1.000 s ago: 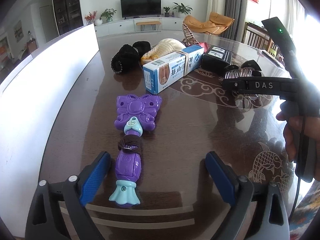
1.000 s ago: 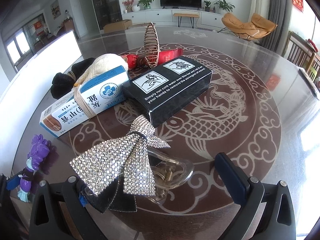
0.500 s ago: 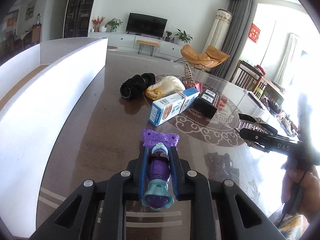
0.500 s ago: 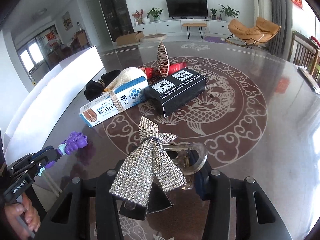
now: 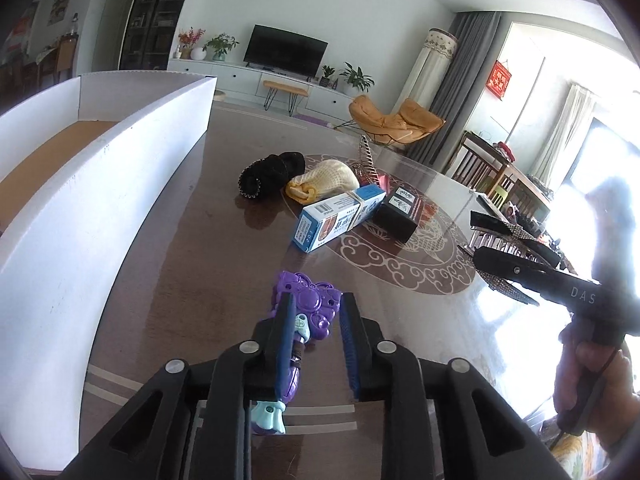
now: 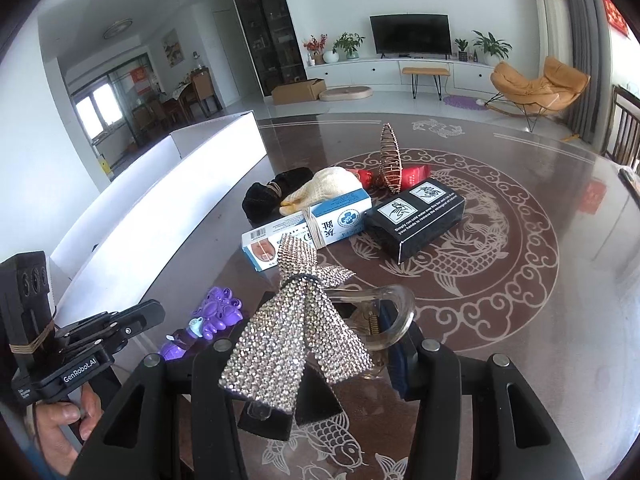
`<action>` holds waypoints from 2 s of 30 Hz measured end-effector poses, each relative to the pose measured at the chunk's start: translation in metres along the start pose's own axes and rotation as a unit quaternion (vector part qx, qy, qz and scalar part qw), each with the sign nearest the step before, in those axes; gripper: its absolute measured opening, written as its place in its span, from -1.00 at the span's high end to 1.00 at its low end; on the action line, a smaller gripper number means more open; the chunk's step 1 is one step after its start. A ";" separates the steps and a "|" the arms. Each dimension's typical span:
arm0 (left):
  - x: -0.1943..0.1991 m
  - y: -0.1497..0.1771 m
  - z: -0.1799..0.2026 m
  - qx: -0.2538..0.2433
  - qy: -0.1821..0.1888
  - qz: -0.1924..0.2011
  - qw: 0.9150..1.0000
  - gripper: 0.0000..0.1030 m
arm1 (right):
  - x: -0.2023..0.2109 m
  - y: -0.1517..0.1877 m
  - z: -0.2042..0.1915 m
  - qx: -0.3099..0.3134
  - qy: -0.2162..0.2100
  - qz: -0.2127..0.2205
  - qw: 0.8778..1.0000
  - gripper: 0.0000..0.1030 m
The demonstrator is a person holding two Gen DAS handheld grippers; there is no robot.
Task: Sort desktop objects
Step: 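Drop the purple toy from the left tool into the white bin while the right drops the bow clip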
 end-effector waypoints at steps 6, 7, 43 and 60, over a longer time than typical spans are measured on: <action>-0.021 0.010 0.015 -0.062 -0.059 -0.026 0.996 -0.60 | 0.004 0.023 0.001 -0.010 -0.012 -0.003 1.000 0.04; -0.028 0.013 0.016 -0.069 -0.073 -0.037 0.994 -0.60 | 0.005 0.025 0.002 -0.011 -0.012 -0.003 1.000 0.04; 0.142 -0.044 -0.218 0.163 -0.151 0.046 0.974 0.60 | -0.041 -0.107 -0.290 0.230 -0.121 0.005 0.966 0.04; 0.122 -0.020 -0.232 0.156 -0.221 0.031 0.962 -0.62 | -0.131 -0.115 -0.308 0.175 -0.124 -0.078 0.974 -0.74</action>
Point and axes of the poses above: each gripper's, at about its wrist camera, not at the fingertips, and x roughly against the way its jaws point, z to its right, y to its underside, the point moved 10 cm from there along -x, roughly the way its jaws point, and after that the axes turned 12 degrees about -z, right-handed, at the moved point
